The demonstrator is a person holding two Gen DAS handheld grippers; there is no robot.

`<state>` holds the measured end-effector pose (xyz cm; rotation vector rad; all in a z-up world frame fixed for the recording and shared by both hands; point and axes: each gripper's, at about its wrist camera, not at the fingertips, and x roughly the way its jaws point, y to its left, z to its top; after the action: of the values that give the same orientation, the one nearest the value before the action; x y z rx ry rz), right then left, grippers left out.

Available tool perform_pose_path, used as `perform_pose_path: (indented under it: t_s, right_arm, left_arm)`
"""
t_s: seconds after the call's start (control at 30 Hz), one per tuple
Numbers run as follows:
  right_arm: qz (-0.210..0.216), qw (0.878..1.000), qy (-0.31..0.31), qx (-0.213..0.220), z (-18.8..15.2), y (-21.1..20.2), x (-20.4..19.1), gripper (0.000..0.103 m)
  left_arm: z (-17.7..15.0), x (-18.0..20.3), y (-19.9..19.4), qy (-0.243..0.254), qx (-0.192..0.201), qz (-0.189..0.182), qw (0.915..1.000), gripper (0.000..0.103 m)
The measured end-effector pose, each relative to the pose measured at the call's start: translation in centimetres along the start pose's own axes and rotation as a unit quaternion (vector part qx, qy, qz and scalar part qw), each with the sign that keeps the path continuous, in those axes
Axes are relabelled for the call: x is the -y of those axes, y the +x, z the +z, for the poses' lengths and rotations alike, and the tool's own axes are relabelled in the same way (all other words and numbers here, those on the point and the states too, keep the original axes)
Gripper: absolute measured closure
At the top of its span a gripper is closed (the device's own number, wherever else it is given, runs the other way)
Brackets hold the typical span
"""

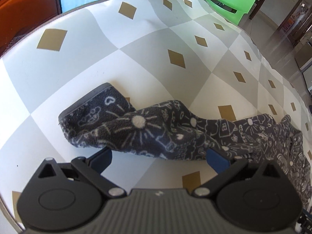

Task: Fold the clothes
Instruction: 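Grasp the other doodle sleeve cuff with the left gripper and lift it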

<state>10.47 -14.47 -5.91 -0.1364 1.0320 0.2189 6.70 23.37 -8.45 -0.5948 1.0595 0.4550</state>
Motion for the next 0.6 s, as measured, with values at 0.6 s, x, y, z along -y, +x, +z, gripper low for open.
perform_pose_path:
  t_s: [0.6]
  right_arm:
    - [0.002, 1.0, -0.013, -0.011, 0.0, 0.7, -1.4, 0.057]
  left_arm:
    - [1.1, -5.5, 0.5, -0.152, 0.013, -0.082, 0.985, 0.0]
